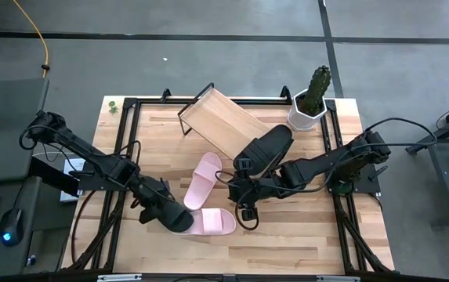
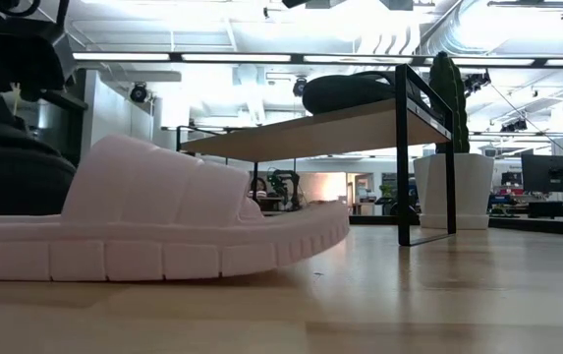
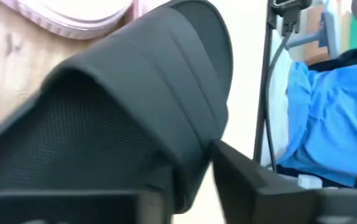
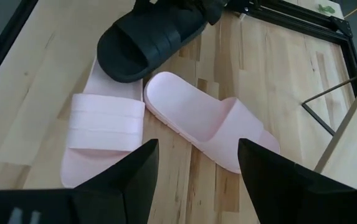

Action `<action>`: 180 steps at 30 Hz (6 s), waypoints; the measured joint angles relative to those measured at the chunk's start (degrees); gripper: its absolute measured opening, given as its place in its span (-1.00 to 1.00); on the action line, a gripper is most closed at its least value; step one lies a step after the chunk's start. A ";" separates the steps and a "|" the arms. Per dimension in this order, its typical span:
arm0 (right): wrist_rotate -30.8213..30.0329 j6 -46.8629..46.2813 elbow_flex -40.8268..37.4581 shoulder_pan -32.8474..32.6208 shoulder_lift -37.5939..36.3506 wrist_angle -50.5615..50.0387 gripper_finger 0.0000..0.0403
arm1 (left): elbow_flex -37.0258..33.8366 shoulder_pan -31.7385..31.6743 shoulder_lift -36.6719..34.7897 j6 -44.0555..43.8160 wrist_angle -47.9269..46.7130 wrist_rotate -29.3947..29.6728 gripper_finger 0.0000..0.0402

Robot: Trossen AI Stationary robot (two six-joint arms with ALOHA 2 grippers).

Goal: Pick and place slides into the shelf
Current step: Put the black slipper on the shelf

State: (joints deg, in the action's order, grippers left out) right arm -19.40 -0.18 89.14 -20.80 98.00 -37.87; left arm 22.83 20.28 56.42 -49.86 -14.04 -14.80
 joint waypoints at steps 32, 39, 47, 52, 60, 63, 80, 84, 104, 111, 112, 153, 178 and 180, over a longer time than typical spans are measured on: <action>-4.37 9.27 0.02 0.02 0.00 0.47 0.05 | 26.37 -0.03 0.04 19.78 -26.71 1.43 -0.99; -4.00 16.07 0.02 -1.20 0.00 3.31 0.05 | 33.51 -0.01 0.02 24.41 -32.96 2.72 -1.00; -3.86 29.20 0.02 -3.79 0.37 8.08 0.05 | 33.68 -0.03 0.92 25.64 -32.70 -1.68 -1.00; -4.20 33.66 0.04 -3.71 1.81 11.42 0.05 | 33.69 -0.04 2.20 26.07 -30.16 -4.91 -1.00; -8.41 42.16 0.04 -3.79 4.09 14.82 0.05 | 36.26 -1.76 4.75 29.26 -25.96 -9.34 -1.00; -8.68 44.91 0.04 -4.28 4.34 16.77 0.05 | 38.15 -3.74 5.80 31.42 -27.51 -11.57 -1.00; -6.47 49.72 0.04 -5.68 4.44 23.94 0.05 | 40.52 -8.68 15.31 42.54 -27.71 -26.06 -1.00; -2.46 50.04 0.04 -5.64 4.42 25.19 0.05 | 40.61 -8.66 15.38 43.40 -27.57 -25.93 -1.00; -6.38 58.21 0.04 -6.78 8.30 32.47 0.05 | 44.02 -8.66 15.13 43.63 -24.96 -26.16 -1.00; -7.01 59.39 0.02 -6.89 8.94 34.99 0.05 | 44.06 -8.66 15.95 43.69 -24.90 -26.51 -1.00; -7.02 59.59 0.02 -6.88 8.96 35.26 0.05 | 43.99 -8.66 16.13 43.87 -25.02 -26.45 -1.00; -7.33 55.58 0.02 -11.62 8.98 33.88 0.05 | 44.00 -8.71 21.46 45.45 -20.44 -29.69 -1.00; -5.66 55.65 0.01 -13.30 9.01 36.00 0.05 | 43.98 -16.79 21.38 46.63 -18.42 -33.05 -1.00; -5.64 55.53 0.02 -13.22 9.01 36.02 0.05 | 43.98 -17.44 21.38 46.63 -18.40 -33.75 -1.00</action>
State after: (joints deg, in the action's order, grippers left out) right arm -25.04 55.35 89.16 -34.02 107.00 -1.85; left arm 66.81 2.84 77.80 -3.22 -32.45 -48.55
